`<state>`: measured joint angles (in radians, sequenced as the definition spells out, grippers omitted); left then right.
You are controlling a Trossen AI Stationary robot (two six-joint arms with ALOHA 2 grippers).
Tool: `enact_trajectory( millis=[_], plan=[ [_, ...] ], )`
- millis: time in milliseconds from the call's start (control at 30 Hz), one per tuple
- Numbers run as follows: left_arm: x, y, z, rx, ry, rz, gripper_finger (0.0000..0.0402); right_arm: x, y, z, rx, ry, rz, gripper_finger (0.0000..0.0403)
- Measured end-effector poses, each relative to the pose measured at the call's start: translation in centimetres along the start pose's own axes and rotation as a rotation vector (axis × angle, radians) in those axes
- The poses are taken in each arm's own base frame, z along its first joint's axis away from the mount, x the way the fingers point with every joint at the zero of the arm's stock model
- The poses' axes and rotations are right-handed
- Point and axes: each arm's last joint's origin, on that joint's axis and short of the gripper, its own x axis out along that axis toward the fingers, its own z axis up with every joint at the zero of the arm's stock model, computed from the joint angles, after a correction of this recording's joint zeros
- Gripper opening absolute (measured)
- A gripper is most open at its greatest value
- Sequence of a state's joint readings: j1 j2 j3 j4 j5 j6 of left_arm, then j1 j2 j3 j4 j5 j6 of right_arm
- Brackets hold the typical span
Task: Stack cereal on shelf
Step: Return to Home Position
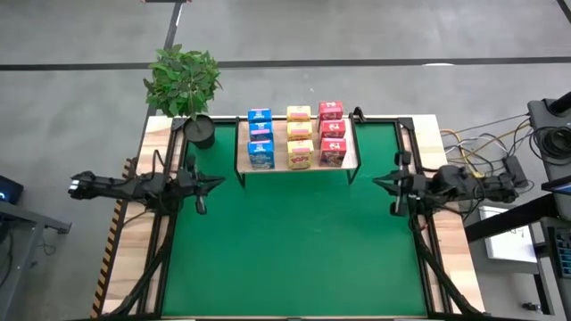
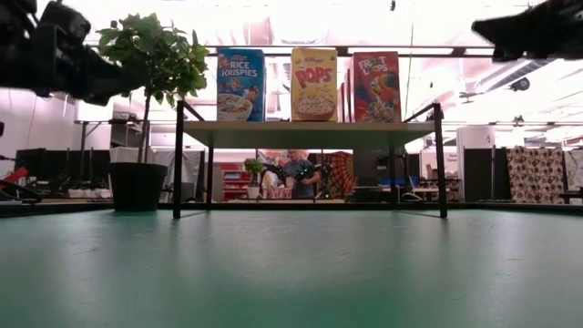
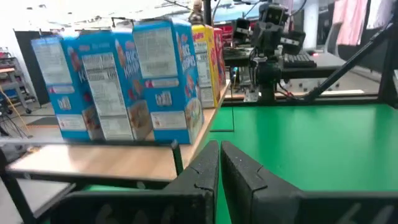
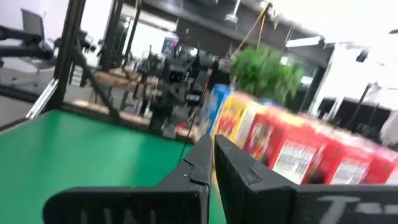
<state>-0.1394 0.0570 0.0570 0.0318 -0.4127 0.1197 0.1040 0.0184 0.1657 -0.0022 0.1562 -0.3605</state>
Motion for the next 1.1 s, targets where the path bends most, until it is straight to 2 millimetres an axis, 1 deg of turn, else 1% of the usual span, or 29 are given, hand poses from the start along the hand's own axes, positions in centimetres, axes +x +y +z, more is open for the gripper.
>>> enact_trajectory(
  millis=[67,233,300,367,500,600,733,1100],
  plan=[
    [0.0,-0.1,-0.9,-0.027,-0.017,0.0,0.0,0.0,0.3,-0.7,0.028,0.017,0.006,0.0009],
    [-0.2,-0.1,-0.3,-0.061,-0.063,-0.051,0.0,0.3,1.1,-2.7,0.099,0.068,0.028,0.0009],
    [-0.3,0.0,0.1,-0.061,-0.079,-0.053,0.0,0.4,1.4,-3.6,0.124,0.083,0.034,0.0009],
    [-0.3,0.0,0.1,-0.06,-0.076,-0.041,0.0,0.4,1.8,-4.4,0.15,0.098,0.041,0.0009],
    [-0.2,0.0,-0.2,-0.049,-0.054,-0.022,0.0,0.6,2.0,-4.6,0.187,0.111,0.091,0.0009],
    [-0.2,0.0,-0.5,-0.04,-0.03,-0.002,0.0,0.6,2.0,-4.6,0.192,0.107,0.089,0.0009],
    [-0.1,0.0,-0.5,-0.035,-0.019,-0.002,0.0,0.6,2.0,-4.7,0.24,0.122,0.086,0.0009],
    [0.0,-0.1,-0.6,-0.029,-0.004,-0.001,0.0,0.7,2.1,-4.8,0.236,0.132,0.085,0.0009]
  ],
)
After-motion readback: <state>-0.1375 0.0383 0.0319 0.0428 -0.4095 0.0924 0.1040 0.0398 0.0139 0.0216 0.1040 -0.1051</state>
